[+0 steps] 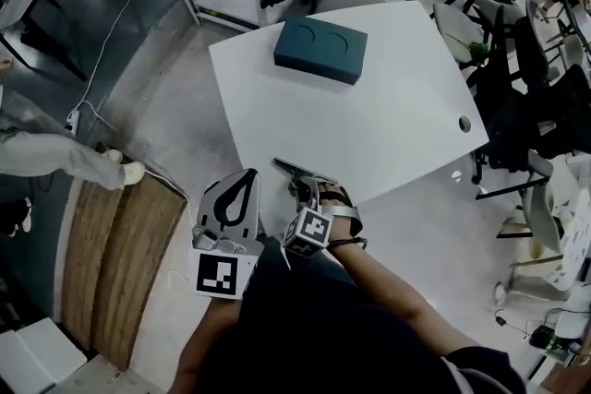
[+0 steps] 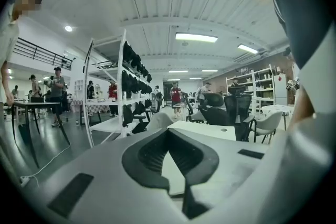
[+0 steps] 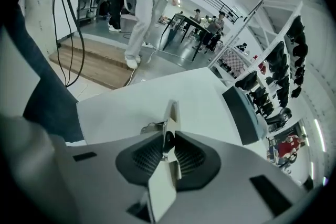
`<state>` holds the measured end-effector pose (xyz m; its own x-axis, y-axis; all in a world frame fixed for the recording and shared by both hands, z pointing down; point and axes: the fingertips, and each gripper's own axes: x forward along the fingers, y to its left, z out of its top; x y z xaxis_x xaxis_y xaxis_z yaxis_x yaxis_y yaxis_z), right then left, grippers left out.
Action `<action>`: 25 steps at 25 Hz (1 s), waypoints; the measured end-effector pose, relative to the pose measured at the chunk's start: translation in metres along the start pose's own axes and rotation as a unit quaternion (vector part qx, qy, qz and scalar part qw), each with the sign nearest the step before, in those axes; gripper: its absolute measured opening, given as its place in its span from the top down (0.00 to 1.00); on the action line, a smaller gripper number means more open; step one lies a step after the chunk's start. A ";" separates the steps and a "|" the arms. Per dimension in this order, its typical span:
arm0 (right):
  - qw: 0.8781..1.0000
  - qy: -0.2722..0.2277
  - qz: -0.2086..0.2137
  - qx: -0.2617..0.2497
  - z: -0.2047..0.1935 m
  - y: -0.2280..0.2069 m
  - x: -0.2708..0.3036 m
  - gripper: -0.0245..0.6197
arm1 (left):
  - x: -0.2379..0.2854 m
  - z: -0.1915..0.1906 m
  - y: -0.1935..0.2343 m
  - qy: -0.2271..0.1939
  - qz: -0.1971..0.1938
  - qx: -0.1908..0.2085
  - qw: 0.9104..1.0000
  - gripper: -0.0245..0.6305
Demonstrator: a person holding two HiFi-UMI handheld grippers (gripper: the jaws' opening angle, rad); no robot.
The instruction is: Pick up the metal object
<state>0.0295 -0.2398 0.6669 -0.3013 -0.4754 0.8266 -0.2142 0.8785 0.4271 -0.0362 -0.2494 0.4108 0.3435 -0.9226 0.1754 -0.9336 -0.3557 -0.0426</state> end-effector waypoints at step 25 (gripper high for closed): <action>0.934 -0.173 -0.228 0.212 0.053 -0.164 -0.157 0.92 | 0.028 0.052 0.009 -0.059 -0.069 0.034 0.995 0.93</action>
<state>0.0630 -0.3122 0.4480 -0.3562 -0.8472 0.3941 -0.7204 0.5176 0.4616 -0.0294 -0.2857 0.3643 0.4813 -0.8738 0.0686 -0.8690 -0.4860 -0.0930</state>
